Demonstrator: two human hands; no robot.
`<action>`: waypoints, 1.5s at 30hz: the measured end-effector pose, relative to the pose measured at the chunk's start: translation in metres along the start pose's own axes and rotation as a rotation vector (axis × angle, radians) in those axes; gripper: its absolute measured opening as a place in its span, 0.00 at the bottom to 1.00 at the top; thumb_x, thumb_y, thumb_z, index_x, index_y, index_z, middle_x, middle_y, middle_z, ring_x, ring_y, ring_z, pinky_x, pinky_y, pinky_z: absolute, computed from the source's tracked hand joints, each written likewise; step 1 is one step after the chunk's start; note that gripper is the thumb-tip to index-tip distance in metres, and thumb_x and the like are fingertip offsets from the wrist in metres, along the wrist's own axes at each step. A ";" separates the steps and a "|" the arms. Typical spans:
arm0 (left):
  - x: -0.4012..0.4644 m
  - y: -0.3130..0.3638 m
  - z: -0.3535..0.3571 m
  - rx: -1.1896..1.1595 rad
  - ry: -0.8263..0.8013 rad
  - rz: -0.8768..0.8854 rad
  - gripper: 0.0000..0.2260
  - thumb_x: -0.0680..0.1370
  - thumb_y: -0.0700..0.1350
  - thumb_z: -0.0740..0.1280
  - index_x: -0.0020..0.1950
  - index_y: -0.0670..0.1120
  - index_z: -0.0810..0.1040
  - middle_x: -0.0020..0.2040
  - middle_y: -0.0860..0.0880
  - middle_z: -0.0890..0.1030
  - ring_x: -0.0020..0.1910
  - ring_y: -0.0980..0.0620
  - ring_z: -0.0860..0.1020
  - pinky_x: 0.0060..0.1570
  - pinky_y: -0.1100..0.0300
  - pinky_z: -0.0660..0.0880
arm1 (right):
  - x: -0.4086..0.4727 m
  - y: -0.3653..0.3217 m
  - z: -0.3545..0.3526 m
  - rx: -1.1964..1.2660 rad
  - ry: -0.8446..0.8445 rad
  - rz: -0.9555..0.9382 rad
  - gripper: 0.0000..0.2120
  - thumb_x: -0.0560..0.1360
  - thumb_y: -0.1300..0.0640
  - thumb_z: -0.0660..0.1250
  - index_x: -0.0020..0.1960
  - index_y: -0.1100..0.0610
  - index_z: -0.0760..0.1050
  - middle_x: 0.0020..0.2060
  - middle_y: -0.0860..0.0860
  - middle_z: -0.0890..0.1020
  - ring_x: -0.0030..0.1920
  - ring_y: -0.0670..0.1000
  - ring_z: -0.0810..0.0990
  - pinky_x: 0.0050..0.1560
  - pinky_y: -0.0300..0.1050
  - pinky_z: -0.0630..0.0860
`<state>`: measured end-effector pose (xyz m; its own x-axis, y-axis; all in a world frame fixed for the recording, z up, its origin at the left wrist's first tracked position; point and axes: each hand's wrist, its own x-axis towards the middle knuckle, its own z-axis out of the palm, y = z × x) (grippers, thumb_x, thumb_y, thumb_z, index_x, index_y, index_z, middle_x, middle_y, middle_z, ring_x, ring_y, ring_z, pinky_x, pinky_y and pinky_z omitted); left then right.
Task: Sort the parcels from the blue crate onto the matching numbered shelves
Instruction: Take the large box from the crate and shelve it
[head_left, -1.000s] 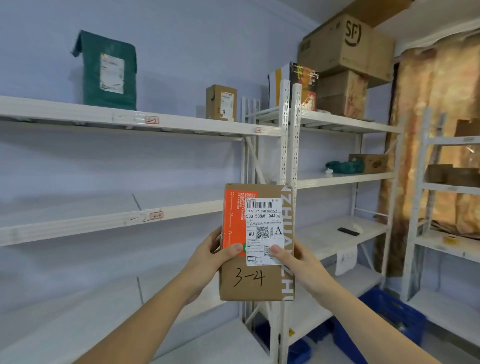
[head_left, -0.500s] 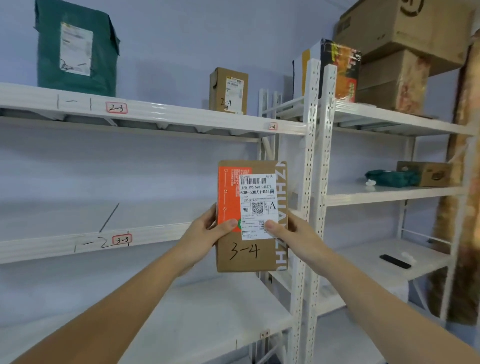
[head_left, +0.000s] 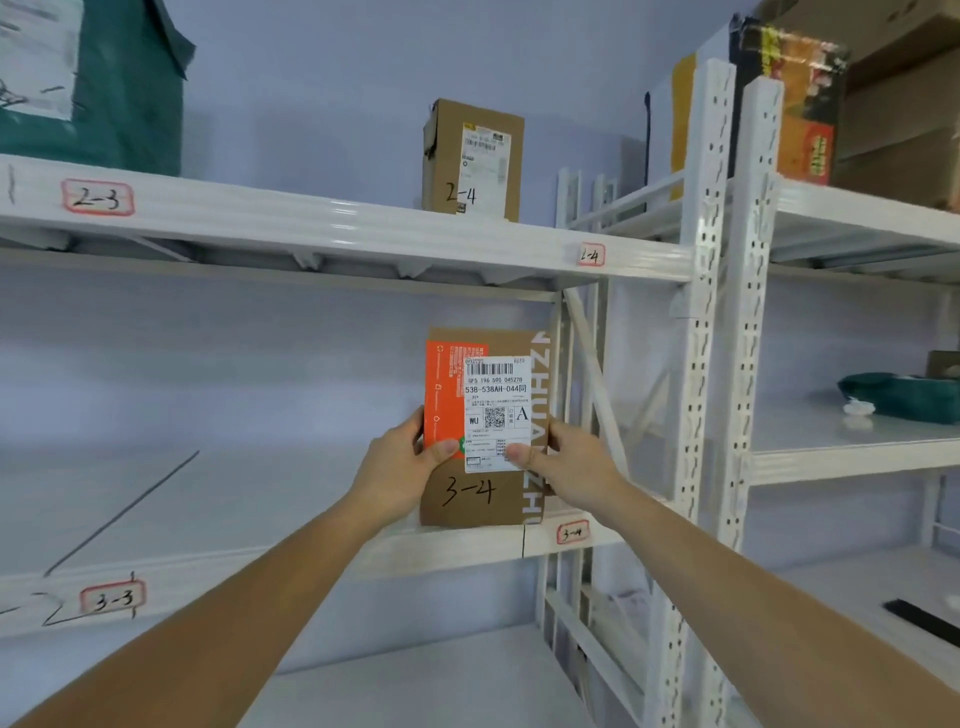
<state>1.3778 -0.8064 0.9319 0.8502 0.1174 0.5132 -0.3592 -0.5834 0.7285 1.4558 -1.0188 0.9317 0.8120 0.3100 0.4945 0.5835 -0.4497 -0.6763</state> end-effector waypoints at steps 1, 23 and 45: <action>0.008 -0.007 0.006 0.022 0.006 -0.016 0.22 0.84 0.49 0.66 0.78 0.53 0.69 0.70 0.51 0.79 0.68 0.49 0.78 0.70 0.50 0.73 | 0.012 0.012 0.004 -0.004 -0.011 -0.004 0.21 0.76 0.43 0.73 0.67 0.48 0.77 0.50 0.36 0.83 0.54 0.39 0.82 0.51 0.32 0.77; 0.117 -0.068 0.061 -0.076 0.180 -0.265 0.27 0.82 0.46 0.69 0.79 0.47 0.62 0.77 0.48 0.72 0.70 0.47 0.75 0.69 0.49 0.75 | 0.139 0.090 0.037 0.083 -0.067 0.006 0.31 0.73 0.43 0.76 0.71 0.51 0.71 0.60 0.46 0.83 0.52 0.49 0.84 0.55 0.56 0.84; -0.009 -0.018 -0.049 0.967 0.060 -0.381 0.32 0.80 0.68 0.60 0.81 0.56 0.63 0.81 0.55 0.64 0.79 0.49 0.64 0.76 0.49 0.64 | 0.096 -0.009 0.023 -0.131 -0.045 -0.628 0.22 0.83 0.48 0.62 0.73 0.57 0.71 0.70 0.56 0.76 0.71 0.56 0.72 0.70 0.49 0.67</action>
<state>1.3577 -0.7577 0.9363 0.8123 0.4532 0.3670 0.4133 -0.8914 0.1859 1.5289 -0.9659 0.9730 0.3178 0.5813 0.7491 0.9439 -0.2687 -0.1920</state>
